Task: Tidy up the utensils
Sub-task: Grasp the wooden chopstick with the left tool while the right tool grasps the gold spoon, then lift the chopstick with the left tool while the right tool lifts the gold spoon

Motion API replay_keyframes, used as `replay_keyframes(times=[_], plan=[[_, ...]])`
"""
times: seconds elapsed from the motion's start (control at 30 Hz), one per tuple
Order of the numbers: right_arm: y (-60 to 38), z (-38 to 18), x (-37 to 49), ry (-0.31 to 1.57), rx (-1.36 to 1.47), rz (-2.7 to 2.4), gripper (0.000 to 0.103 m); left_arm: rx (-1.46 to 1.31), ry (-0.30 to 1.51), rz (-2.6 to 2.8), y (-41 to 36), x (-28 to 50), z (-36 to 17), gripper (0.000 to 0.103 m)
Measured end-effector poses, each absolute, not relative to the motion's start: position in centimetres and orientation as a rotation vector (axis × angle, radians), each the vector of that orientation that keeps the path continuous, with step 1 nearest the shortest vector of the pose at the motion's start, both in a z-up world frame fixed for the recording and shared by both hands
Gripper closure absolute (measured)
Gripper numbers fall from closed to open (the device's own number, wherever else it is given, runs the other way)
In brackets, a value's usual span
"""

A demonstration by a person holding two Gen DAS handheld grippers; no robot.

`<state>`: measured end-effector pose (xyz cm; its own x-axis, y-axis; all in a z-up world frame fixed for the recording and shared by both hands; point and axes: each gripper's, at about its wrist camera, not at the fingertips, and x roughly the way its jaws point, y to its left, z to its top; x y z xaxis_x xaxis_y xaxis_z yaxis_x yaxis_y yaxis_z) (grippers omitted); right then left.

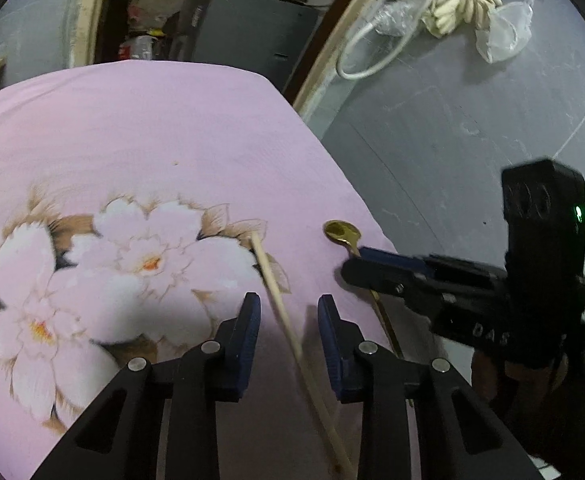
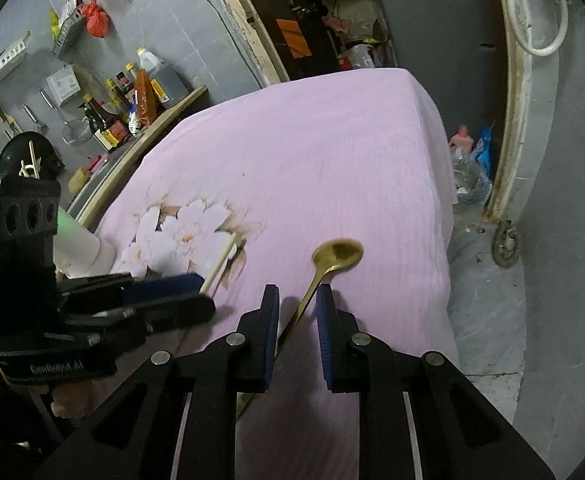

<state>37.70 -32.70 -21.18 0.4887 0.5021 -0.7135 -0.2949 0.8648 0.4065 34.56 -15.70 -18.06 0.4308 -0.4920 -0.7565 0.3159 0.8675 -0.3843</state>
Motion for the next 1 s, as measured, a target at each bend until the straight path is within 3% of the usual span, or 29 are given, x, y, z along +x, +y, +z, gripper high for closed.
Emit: replay_keyframes(times=[0.27, 0.57, 0.63, 1.0], plan=[[-32.0, -21.5, 38.7, 0.97, 0.265, 0.511, 0.092, -0.177, 1.025, -0.5, -15.7, 35.2, -18.1, 0.092], [-32.0, -22.0, 39.3, 1.041, 0.347, 0.555, 0.097, -0.218, 1.074, -0.487, -15.7, 35.6, -18.5, 0.098], [-31.6, -21.8, 38.7, 1.018, 0.372, 0.543, 0.101, -0.22, 1.051, -0.469, -15.7, 35.1, -18.2, 0.098], [-28.2, -14.3, 33.1, 0.698, 0.301, 0.492, 0.101, -0.265, 0.715, -0.366, -12.3, 30.2, -10.9, 0.098]])
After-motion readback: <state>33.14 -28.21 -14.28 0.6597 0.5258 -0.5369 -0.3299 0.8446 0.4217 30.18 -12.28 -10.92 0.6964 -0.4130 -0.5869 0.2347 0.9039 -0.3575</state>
